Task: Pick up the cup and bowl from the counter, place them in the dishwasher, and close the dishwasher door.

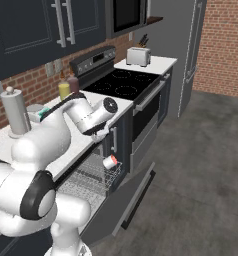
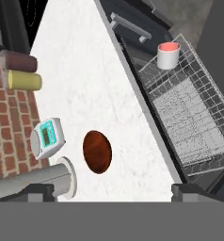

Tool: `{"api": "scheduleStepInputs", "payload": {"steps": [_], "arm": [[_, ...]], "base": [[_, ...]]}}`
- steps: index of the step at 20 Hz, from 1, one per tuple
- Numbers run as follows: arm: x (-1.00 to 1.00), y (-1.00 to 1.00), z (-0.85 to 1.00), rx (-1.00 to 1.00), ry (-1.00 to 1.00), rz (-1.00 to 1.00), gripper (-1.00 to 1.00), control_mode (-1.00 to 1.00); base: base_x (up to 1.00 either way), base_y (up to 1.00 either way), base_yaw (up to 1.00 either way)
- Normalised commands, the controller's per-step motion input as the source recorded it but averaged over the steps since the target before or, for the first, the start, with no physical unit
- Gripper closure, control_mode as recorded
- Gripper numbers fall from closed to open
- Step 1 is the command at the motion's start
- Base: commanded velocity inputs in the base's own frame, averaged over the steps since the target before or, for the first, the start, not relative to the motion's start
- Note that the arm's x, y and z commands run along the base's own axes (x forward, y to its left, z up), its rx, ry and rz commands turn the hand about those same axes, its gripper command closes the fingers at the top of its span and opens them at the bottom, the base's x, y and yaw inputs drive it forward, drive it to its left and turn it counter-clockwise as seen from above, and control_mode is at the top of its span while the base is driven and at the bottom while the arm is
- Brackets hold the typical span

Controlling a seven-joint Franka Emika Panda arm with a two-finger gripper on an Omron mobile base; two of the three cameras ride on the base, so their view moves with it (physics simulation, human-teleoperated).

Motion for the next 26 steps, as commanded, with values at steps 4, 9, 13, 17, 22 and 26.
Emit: {"api": "scheduleStepInputs", "payload": {"steps": [4,9,13,17,22,26], "arm": [[-0.34,0.62,0.34,-0.08,0.28,0.11,-1.00,-1.00],[0.01,0.66,-0.03,-0.13,0.31,0.05,-1.00,-1.00],[0.18,0.45,-0.35,-0.11,0.25,0.00,-1.00,-1.00],[0.06,0.18,-0.50,-0.05,0.15,0.00,-1.00,-1.00],[0.00,0.04,-0.46,0.00,0.06,0.00,-1.00,-1.00],[0.00,0.14,-0.46,0.00,0.02,0.00,-1.00,-1.00]], "base": [[0.00,0.00,0.00],[0.00,0.00,0.00],[0.00,0.00,0.00],[0.00,0.00,0.00],[0.00,0.00,0.00],[0.00,0.00,0.00]]}}
